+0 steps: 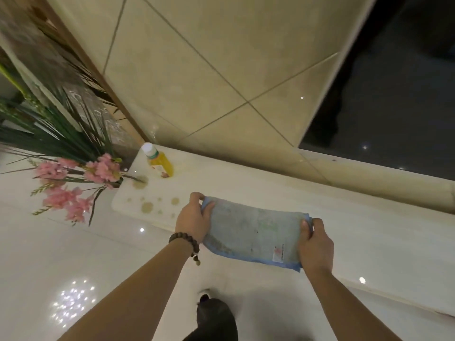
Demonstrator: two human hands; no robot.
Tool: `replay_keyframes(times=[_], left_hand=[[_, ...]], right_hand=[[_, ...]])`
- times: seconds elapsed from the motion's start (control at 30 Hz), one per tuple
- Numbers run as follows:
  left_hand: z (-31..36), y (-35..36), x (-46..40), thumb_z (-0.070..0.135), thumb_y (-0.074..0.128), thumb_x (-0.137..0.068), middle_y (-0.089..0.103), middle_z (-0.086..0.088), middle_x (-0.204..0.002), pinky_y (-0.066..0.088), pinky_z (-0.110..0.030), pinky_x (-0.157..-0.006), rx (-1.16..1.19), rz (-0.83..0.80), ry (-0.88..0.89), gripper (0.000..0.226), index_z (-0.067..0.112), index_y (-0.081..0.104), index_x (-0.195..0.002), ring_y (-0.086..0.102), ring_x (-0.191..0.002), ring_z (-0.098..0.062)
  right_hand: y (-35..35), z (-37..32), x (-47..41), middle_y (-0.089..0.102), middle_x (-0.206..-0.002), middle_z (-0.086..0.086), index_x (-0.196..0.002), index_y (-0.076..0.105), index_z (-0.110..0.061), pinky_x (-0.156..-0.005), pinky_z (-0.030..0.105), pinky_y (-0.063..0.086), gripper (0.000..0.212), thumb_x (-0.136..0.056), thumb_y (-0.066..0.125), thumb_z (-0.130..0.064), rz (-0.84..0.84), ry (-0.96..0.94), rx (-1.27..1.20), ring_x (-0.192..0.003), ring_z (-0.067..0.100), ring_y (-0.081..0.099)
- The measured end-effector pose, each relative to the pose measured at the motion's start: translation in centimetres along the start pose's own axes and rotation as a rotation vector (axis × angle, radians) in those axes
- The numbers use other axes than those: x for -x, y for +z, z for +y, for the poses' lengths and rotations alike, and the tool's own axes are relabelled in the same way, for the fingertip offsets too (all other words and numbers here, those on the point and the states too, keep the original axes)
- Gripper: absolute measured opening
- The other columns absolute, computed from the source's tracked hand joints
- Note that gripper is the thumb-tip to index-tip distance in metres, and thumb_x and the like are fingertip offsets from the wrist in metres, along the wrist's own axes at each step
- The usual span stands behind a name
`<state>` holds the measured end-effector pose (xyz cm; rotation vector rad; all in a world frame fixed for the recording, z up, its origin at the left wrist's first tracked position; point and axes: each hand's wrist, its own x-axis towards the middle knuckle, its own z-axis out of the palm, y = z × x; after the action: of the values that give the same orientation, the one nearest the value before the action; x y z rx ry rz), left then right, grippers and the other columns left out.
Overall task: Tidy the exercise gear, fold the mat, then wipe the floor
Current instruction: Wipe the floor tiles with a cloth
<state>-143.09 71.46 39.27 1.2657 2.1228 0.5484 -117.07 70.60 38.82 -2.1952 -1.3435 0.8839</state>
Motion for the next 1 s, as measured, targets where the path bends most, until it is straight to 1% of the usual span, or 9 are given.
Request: replay_keyframes(times=[0.1, 0.23, 0.33, 0.43, 0.5, 0.6, 0.67, 0.8, 1.0], left_hand=[[-4.1, 1.4, -6.6, 0.02, 0.048, -0.094, 0.058, -0.003, -0.084, 0.042, -0.03, -0.069, 0.046, -0.096, 0.031, 0.037, 0.025, 0.037, -0.129, 0.058, -0.079, -0.02], [-8.0, 4.1, -15.4, 0.017, 0.047, -0.095, 0.057, -0.008, -0.103, 0.047, -0.037, -0.082, -0.033, -0.048, 0.115, 0.035, 0.027, 0.042, -0.128, 0.057, -0.093, -0.027], [-10.8, 6.4, -20.0, 0.025, 0.046, -0.096, 0.043, -0.011, -0.132, 0.045, -0.043, -0.094, -0.217, 0.018, 0.007, 0.045, 0.024, 0.035, -0.139, 0.052, -0.112, -0.033], [-12.6, 9.6, -20.5, 0.028, 0.039, -0.097, 0.026, -0.012, -0.151, 0.029, -0.043, -0.108, -0.479, 0.014, 0.112, 0.05, 0.018, 0.028, -0.145, 0.03, -0.136, -0.031], [-13.2, 12.5, -19.5, 0.027, 0.031, -0.099, 0.012, -0.009, -0.158, 0.014, -0.04, -0.116, -0.534, -0.09, 0.265, 0.05, 0.017, 0.022, -0.148, 0.011, -0.145, -0.025], [-14.2, 16.4, -19.1, 0.028, 0.023, -0.1, -0.004, -0.003, -0.16, -0.006, -0.04, -0.118, -0.619, -0.214, 0.406, 0.054, 0.018, 0.007, -0.151, -0.013, -0.145, -0.019], [-15.0, 17.2, -19.9, 0.035, 0.013, -0.098, -0.007, 0.0, -0.16, -0.012, -0.042, -0.116, -0.68, -0.203, 0.446, 0.056, 0.02, -0.001, -0.151, -0.02, -0.142, -0.015], [-16.9, 16.2, -21.2, 0.06, 0.001, -0.088, -0.007, 0.006, -0.157, -0.007, -0.043, -0.117, -0.686, -0.124, 0.515, 0.07, 0.028, -0.002, -0.15, -0.008, -0.146, -0.017], [-17.6, 14.2, -21.3, 0.071, -0.002, -0.081, -0.017, 0.005, -0.155, -0.005, -0.04, -0.119, -0.691, -0.15, 0.345, 0.086, 0.019, -0.014, -0.148, -0.019, -0.141, -0.008]], right_hand=[[6.3, -1.2, -4.3, 0.056, -0.085, 0.007, -0.097, 0.045, -0.016, -0.062, 0.029, 0.04, 0.018, -0.099, 0.037, -0.032, -0.046, 0.009, 0.005, -0.073, 0.025, 0.054], [13.4, -1.1, -10.9, 0.058, -0.091, 0.013, -0.108, 0.048, -0.006, -0.067, 0.03, 0.038, 0.027, -0.097, 0.045, -0.031, -0.051, -0.002, -0.007, -0.081, 0.03, 0.055], [18.0, 0.9, -14.3, 0.055, -0.119, 0.022, -0.126, 0.043, -0.003, -0.08, 0.038, 0.045, 0.043, -0.094, 0.052, -0.03, -0.066, 0.039, 0.126, -0.101, 0.036, 0.055], [22.5, 3.0, -14.7, 0.046, -0.13, 0.028, -0.128, 0.045, 0.004, -0.098, 0.05, 0.04, 0.047, -0.09, 0.044, -0.024, -0.034, -0.211, 0.395, -0.118, 0.045, 0.044], [26.0, 2.6, -13.8, 0.048, -0.133, 0.026, -0.126, 0.05, 0.003, -0.105, 0.049, 0.032, 0.05, -0.085, 0.037, -0.022, -0.091, -0.433, 0.493, -0.125, 0.042, 0.044], [30.9, 0.0, -13.0, 0.046, -0.142, 0.016, -0.132, 0.049, -0.002, -0.111, 0.043, 0.015, 0.055, -0.083, 0.033, -0.02, -0.184, -0.668, 0.595, -0.134, 0.031, 0.04], [33.0, -0.8, -13.3, 0.042, -0.146, 0.011, -0.138, 0.042, -0.005, -0.11, 0.045, 0.014, 0.057, -0.086, 0.032, -0.024, -0.191, -0.721, 0.64, -0.137, 0.026, 0.034], [31.8, 2.1, -14.4, 0.023, -0.155, 0.004, -0.148, 0.024, -0.015, -0.116, 0.044, 0.004, 0.063, -0.095, 0.024, -0.048, -0.124, -0.629, 0.71, -0.145, 0.021, 0.017], [27.7, 5.0, -14.5, 0.002, -0.159, -0.001, -0.149, -0.002, -0.019, -0.117, 0.039, -0.009, 0.076, -0.089, 0.005, -0.065, -0.111, -0.448, 0.765, -0.146, 0.014, -0.006]])
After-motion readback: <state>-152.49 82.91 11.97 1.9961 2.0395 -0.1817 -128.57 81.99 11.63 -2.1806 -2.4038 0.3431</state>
